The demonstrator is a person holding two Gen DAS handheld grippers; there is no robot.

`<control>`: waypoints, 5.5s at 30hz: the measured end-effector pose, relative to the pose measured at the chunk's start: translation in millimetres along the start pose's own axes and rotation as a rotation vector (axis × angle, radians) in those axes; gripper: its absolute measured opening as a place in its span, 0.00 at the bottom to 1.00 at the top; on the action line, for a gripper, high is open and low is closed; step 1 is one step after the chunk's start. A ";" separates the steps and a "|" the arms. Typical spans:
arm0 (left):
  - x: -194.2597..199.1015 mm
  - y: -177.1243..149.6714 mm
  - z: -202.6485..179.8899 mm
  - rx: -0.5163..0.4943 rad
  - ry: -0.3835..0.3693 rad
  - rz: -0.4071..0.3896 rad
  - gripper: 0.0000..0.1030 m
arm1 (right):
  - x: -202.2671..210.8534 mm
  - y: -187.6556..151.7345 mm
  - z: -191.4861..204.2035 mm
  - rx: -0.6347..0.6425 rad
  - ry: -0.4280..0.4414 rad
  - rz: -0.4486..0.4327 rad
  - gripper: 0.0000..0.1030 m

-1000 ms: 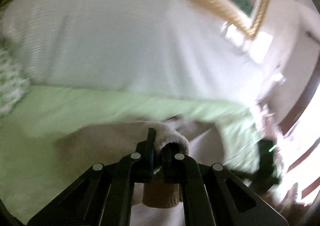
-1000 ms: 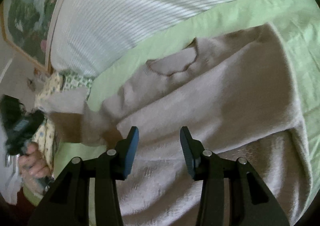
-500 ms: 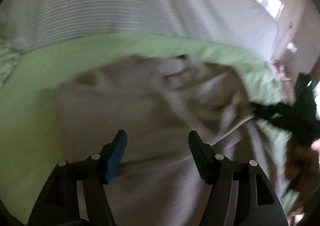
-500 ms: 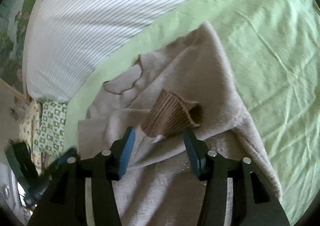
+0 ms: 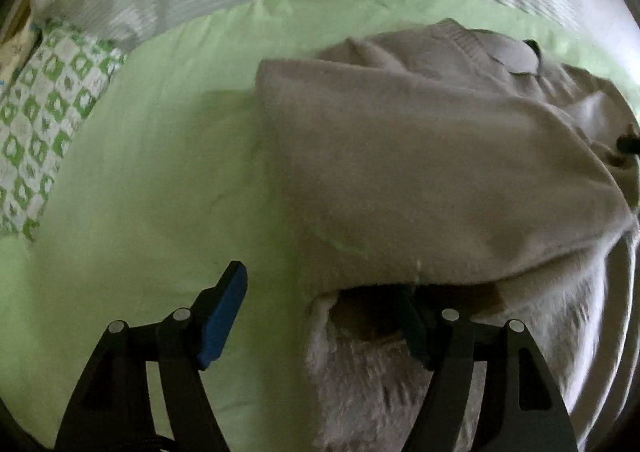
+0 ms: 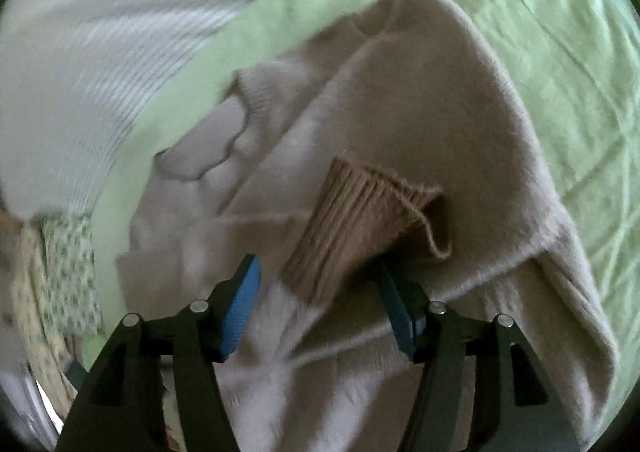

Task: Fold small clothes

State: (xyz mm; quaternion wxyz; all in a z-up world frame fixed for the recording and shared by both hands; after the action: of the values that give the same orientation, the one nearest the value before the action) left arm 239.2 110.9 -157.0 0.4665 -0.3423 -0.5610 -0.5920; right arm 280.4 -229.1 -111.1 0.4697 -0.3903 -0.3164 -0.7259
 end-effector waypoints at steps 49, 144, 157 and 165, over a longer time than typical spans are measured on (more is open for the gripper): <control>-8.5 -18.7 41.9 0.299 -0.170 0.081 0.31 | 80.0 9.9 -64.5 0.119 -0.029 -0.283 0.34; 166.6 -65.4 33.2 0.204 -0.767 -0.135 0.08 | 205.6 -103.9 -86.3 0.121 0.547 -0.259 0.06; 58.1 95.2 20.6 0.274 -0.652 -0.068 0.08 | 122.7 63.5 -51.1 0.097 0.457 -0.224 0.06; -5.0 133.0 15.4 0.302 -0.623 -0.014 0.08 | 66.9 120.0 -61.4 0.042 0.380 -0.183 0.06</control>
State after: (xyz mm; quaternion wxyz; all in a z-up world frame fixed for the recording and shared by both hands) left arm 363.6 135.4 -113.7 0.3140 -0.4298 -0.7602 -0.3726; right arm 358.2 -351.9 -72.6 0.4610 -0.2063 -0.2713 -0.8193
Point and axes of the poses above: each gripper's, at about its wrist camera, not at the fingertips, and x roughly against the way its jaws point, z to its left, y to its top, the point moved 4 cm from there along -x, roughly the way its jaws point, and after that the axes turned 9 degrees about z, right-handed, at the moved point
